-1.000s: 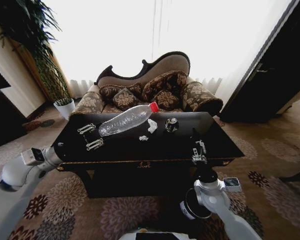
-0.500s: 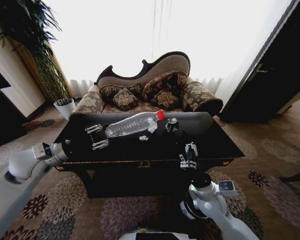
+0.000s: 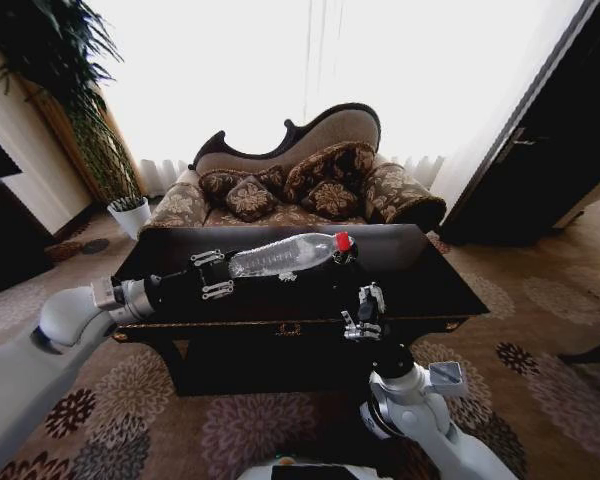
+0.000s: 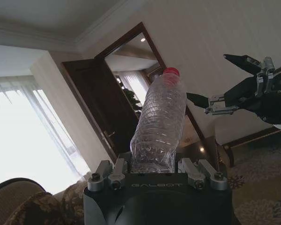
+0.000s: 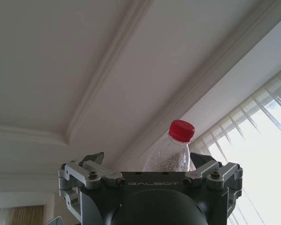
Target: Move to the front of the table and place the trash on the table into the trash bin.
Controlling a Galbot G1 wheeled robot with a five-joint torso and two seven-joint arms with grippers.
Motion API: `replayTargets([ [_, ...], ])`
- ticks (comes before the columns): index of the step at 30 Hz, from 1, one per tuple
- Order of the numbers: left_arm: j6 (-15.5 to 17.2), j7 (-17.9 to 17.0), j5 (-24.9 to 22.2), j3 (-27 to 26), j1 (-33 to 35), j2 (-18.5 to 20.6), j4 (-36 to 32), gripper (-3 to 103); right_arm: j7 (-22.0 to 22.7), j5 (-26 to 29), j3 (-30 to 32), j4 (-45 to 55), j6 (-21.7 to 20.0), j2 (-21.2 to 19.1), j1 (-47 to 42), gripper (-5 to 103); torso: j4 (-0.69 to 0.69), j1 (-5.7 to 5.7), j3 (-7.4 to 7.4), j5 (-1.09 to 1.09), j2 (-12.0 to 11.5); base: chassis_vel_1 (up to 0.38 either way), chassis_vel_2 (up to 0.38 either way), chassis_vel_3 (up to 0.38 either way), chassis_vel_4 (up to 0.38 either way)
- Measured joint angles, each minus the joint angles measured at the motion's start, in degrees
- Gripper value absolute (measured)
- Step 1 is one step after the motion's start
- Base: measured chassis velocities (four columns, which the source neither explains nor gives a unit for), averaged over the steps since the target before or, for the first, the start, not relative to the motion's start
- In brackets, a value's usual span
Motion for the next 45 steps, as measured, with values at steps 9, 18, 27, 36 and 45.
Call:
replayTargets([
  [9,1.12,-0.03,-0.54,3.42,-4.63,0.87,-0.37,41,0.81,-4.07,-1.49,-1.8,0.06,0.46,0.1,100,0.01,0.0,0.0,0.0,0.0,0.0,0.0,0.0,0.0],
  [18,1.88,-0.19,0.06,8.85,-8.67,1.97,0.49,41,3.06,-5.08,-3.02,-1.61,-0.18,0.29,1.2,100,0.02,0.0,0.0,-0.01,0.0,0.0,0.0,0.0,0.0],
  [27,3.02,-0.04,-0.46,11.42,-12.92,3.92,0.94,41,6.56,-8.61,-5.24,-3.11,-0.84,-0.59,3.34,100,0.01,0.0,0.0,0.0,0.0,0.0,0.0,0.0,0.0],
  [36,3.24,0.35,-0.9,11.23,-12.75,4.22,0.1,41,8.9,-10.13,-6.76,-5.31,-1.26,-0.69,5.38,100,0.01,0.0,0.0,0.0,0.0,0.0,0.0,0.0,0.0],
  [45,3.85,1.05,1.73,12.74,-10.58,3.64,-0.55,41,11.02,-8.23,-7.98,-5.99,-1.91,-0.76,7.71,100,0.01,0.0,0.0,0.0,0.01,0.0,0.0,0.0,0.0],
])
